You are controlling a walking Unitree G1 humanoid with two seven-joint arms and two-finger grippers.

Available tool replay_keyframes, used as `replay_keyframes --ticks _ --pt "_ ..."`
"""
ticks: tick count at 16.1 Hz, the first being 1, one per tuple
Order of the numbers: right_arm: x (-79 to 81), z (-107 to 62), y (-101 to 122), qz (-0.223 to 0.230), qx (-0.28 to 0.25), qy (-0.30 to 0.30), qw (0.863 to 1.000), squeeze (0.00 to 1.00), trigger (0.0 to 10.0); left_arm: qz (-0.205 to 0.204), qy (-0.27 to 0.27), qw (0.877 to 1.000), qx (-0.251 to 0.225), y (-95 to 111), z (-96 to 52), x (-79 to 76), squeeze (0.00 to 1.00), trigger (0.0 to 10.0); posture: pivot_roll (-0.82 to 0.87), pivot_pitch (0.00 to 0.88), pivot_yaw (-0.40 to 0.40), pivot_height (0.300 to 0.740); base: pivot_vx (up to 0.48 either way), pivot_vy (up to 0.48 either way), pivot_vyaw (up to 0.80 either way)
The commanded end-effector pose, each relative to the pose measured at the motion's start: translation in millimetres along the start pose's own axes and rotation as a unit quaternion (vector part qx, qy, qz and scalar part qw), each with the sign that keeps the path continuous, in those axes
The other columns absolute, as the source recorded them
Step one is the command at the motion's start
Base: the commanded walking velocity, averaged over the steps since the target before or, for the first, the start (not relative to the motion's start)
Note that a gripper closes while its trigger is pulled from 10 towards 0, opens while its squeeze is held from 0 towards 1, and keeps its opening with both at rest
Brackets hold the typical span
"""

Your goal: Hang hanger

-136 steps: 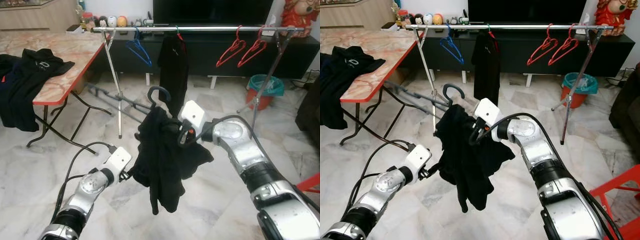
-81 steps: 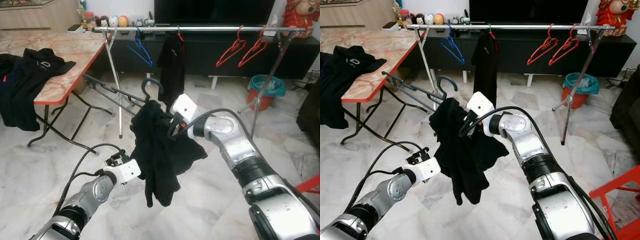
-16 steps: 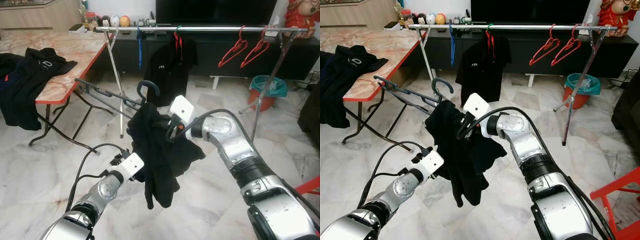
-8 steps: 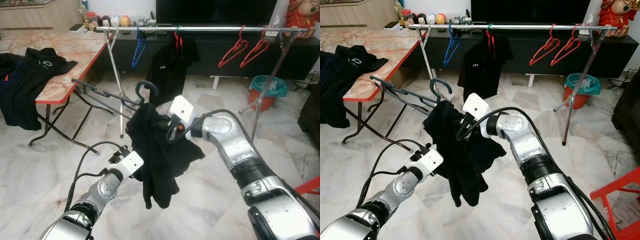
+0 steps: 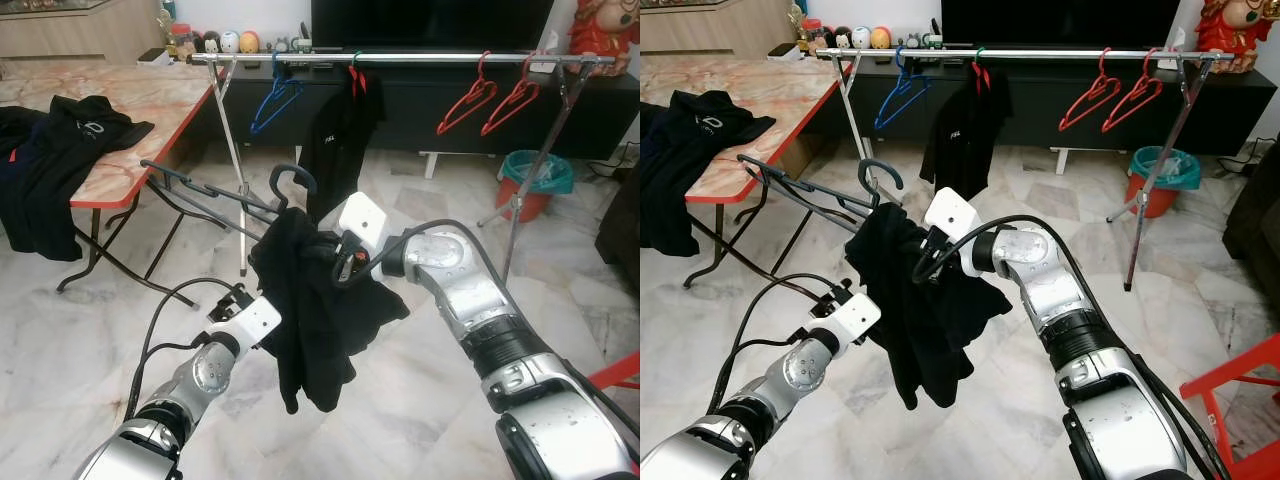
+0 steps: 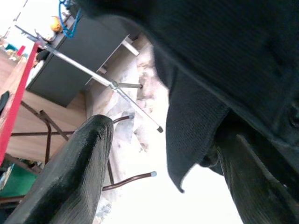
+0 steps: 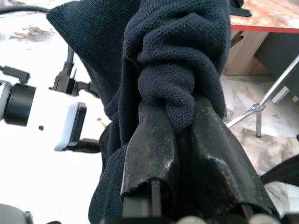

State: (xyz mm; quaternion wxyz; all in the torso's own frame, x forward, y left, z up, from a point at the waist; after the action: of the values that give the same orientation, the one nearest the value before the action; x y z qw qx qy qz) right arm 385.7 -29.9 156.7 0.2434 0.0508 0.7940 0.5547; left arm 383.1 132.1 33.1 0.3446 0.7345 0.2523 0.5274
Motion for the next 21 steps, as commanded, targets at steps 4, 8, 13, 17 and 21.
replay_keyframes --ticks 4,8,13,17,21 --pt "0.9 1.0 15 -0.022 -0.019 0.006 1.000 0.00 0.0 -0.020 -0.013 1.000 -0.006 6 2.4 0.6 0.00 0.7 -0.05 0.000 0.023 0.719 0.000 0.000 0.00" --pt "3.6 0.8 16 -0.024 -0.022 0.014 0.999 0.00 0.0 -0.043 -0.049 0.998 -0.026 13 -0.1 -14.2 0.00 0.0 -0.05 0.000 0.022 0.719 0.000 0.000 0.00" --pt "5.9 0.9 16 -0.025 -0.023 0.020 0.999 0.00 0.0 -0.061 -0.085 0.994 -0.039 18 -2.9 -26.6 0.00 0.0 -0.05 0.000 0.021 0.719 0.000 0.000 0.00" --pt "8.7 1.2 18 -0.026 -0.025 0.027 0.999 0.00 0.0 -0.068 -0.099 0.992 -0.037 18 -4.4 -30.5 0.00 0.0 -0.05 0.000 0.021 0.719 0.000 0.000 0.00" --pt "9.9 1.1 18 -0.027 -0.027 0.031 0.999 0.00 0.0 -0.064 -0.097 0.993 -0.030 16 -4.7 -28.8 0.00 0.0 -0.05 0.000 0.021 0.719 0.000 0.000 0.00"
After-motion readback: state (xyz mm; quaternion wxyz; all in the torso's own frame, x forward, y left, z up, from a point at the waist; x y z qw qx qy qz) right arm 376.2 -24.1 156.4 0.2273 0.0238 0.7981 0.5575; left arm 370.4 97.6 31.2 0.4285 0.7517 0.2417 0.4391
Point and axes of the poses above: a point about 5 cm out from each wrist's last joint towards the gripper, its own z axis pointing out of the wrist towards the gripper, its own y axis along the axis of the wrist's last joint, x = y × z, the point moved 6 cm from there along z, pointing out of the wrist towards the gripper, and after that the axes turned 5 degrees about -z, right-handed, at the moved point
